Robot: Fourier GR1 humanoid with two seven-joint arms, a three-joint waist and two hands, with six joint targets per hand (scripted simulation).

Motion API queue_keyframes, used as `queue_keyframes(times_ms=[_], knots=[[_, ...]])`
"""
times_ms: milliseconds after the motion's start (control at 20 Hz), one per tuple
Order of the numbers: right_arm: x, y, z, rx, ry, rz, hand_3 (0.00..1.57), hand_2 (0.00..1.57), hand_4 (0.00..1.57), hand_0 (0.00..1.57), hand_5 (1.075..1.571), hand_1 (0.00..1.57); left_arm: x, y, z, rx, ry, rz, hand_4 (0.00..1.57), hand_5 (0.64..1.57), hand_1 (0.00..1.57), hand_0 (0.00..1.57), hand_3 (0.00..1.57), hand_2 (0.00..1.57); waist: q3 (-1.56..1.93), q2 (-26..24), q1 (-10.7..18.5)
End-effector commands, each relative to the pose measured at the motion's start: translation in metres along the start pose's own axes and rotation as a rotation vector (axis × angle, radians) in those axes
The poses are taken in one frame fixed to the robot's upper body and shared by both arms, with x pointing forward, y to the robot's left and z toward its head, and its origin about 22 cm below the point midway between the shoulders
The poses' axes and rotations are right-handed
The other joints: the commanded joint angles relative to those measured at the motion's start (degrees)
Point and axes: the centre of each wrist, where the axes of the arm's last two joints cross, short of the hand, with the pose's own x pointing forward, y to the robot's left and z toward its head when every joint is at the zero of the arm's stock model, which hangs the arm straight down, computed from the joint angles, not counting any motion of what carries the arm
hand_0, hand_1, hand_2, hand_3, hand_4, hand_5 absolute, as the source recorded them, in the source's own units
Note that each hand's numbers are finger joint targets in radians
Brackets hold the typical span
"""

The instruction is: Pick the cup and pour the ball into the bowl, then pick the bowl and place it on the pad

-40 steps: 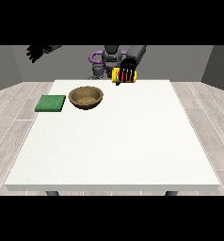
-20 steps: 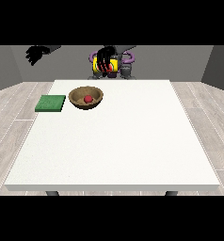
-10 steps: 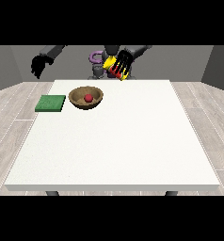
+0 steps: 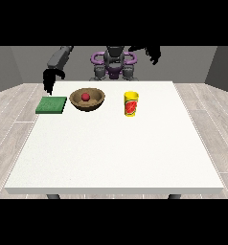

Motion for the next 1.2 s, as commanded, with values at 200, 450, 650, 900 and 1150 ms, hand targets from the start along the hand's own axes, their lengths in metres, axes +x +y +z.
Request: queue_keyframes(times_ms=[200, 450, 650, 900, 1150], knots=[[-0.013, 0.020, 0.000, -0.102, -0.053, -0.040, 0.00, 0.00, 0.00, 0.00, 1.570, 0.00, 0.013, 0.142, -0.025, -0.131, -0.109, 0.242, 0.33, 1.497, 0.00, 0.00, 0.00, 0.00, 0.57, 4.74, 5.86], [-0.026, 0.032, -0.012, -0.062, -0.048, -0.067, 0.00, 0.00, 0.00, 0.00, 1.568, 0.00, 0.023, 0.215, -0.030, -0.097, -0.112, 0.240, 0.31, 1.508, 0.00, 0.00, 0.00, 0.00, 0.70, 5.91, 3.42], [-0.054, 0.042, -0.006, -0.044, -0.043, -0.069, 0.00, 0.00, 0.00, 0.00, 1.568, 0.00, 0.032, 0.255, -0.026, -0.073, -0.123, 0.239, 0.28, 1.508, 0.00, 0.00, 0.00, 0.00, 0.73, 7.60, 2.52], [-0.054, 0.068, -0.035, -0.033, -0.032, -0.070, 0.00, 0.00, 0.00, 0.00, 1.569, 0.00, 0.013, 0.274, -0.014, -0.062, -0.131, 0.258, 0.27, 1.506, 0.00, 0.00, 0.00, 0.00, 0.72, 7.84, 2.10], [-0.053, 0.070, -0.043, -0.034, -0.045, -0.055, 0.00, 0.00, 0.00, 0.00, 1.571, 0.00, 0.035, 0.295, -0.014, -0.012, -0.146, 0.236, 0.24, 1.494, 0.00, 0.00, 0.00, 0.00, 0.73, 9.37, 1.19]])
